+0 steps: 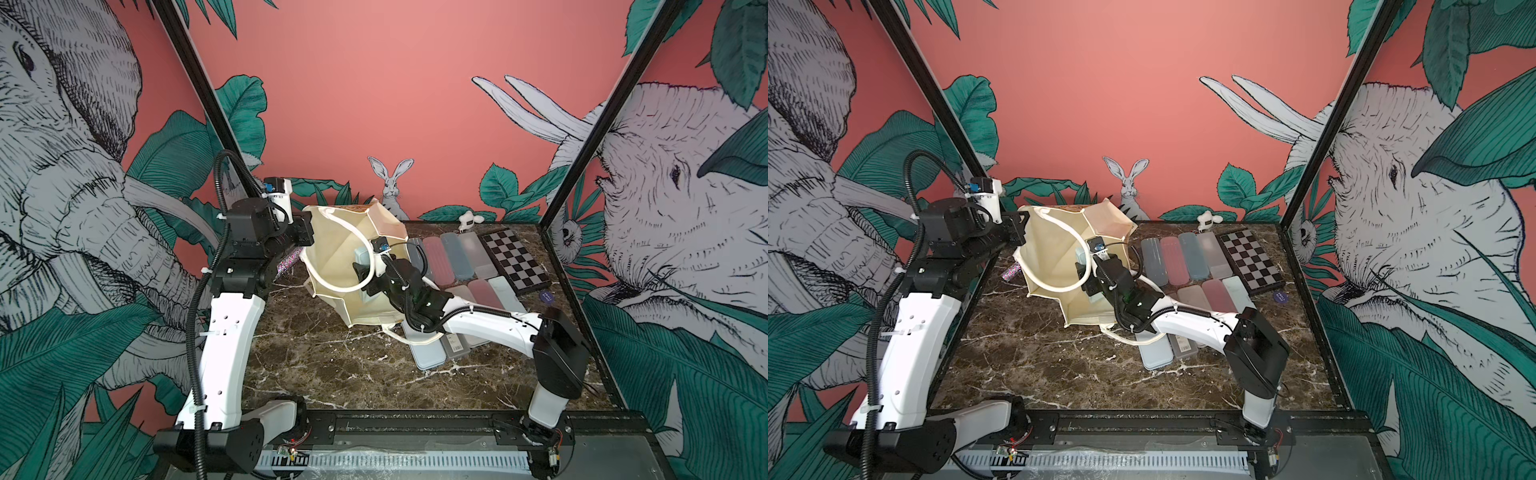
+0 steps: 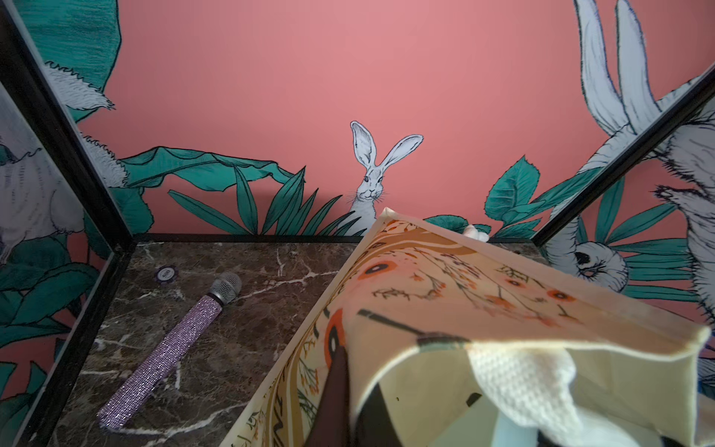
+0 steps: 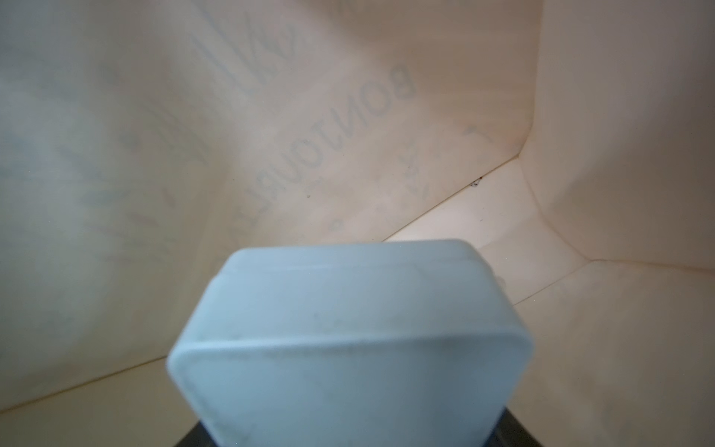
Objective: Take out the pencil case from the canvas bag
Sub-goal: Pick up the pencil case from the canvas bag.
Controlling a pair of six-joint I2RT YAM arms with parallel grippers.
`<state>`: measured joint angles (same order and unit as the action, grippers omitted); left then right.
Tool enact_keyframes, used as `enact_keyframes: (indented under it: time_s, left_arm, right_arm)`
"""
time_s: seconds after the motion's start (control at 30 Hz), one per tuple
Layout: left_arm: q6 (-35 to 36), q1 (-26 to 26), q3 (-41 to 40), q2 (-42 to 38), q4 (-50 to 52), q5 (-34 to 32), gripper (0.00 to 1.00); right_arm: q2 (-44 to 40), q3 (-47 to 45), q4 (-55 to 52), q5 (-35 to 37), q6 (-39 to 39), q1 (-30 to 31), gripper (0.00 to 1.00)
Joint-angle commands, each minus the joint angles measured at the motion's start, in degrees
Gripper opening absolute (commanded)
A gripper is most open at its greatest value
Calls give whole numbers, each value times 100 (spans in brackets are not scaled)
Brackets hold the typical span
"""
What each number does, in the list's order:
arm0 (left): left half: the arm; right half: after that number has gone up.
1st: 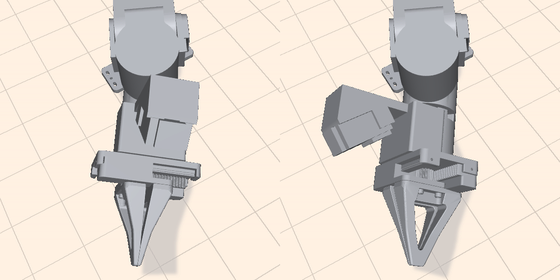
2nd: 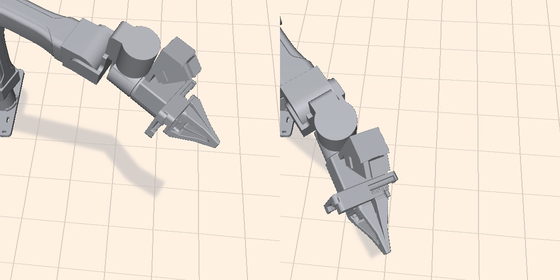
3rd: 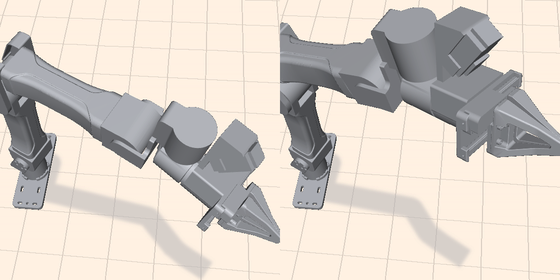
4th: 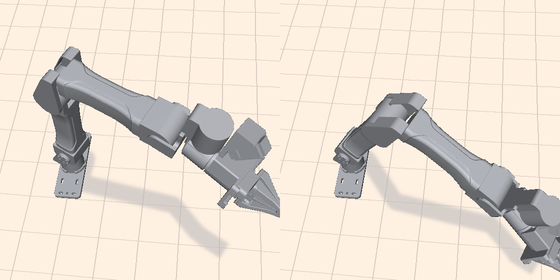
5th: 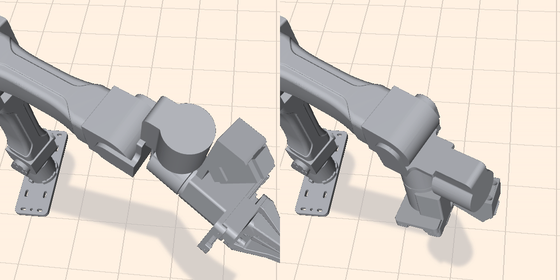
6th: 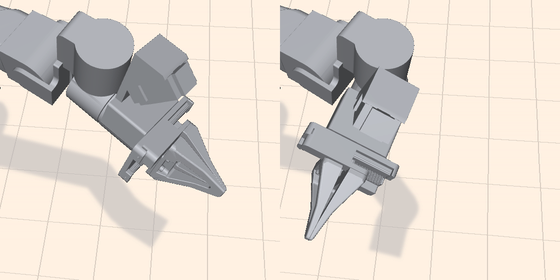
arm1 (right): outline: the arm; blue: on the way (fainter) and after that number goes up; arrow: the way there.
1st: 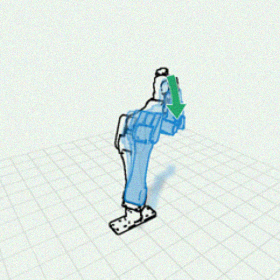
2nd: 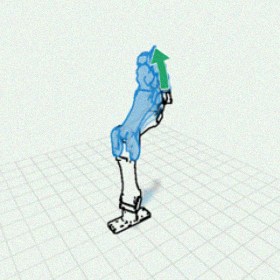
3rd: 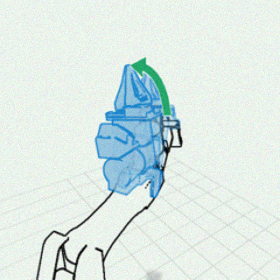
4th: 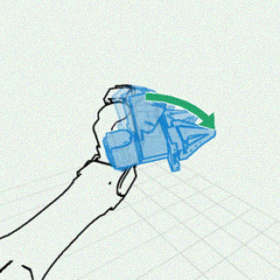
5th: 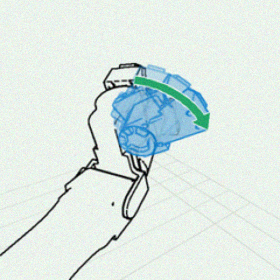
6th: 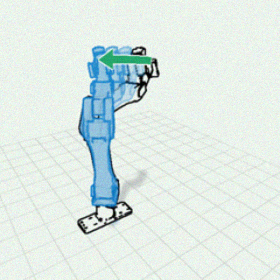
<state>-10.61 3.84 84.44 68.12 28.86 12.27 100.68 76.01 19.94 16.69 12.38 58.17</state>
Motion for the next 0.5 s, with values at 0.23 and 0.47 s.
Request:
enact_keyframes:
  time_s: [0.23,0.47]
  left_arm:
    - [230,-27,414,130,152,-872,0]
    - [253,-34,430,190,275,-1121,0]
  right_arm:
    - [-769,-436,36,28,-204,-2,34]
    - [-1301,-569,-98,-34,-108,-7,34]
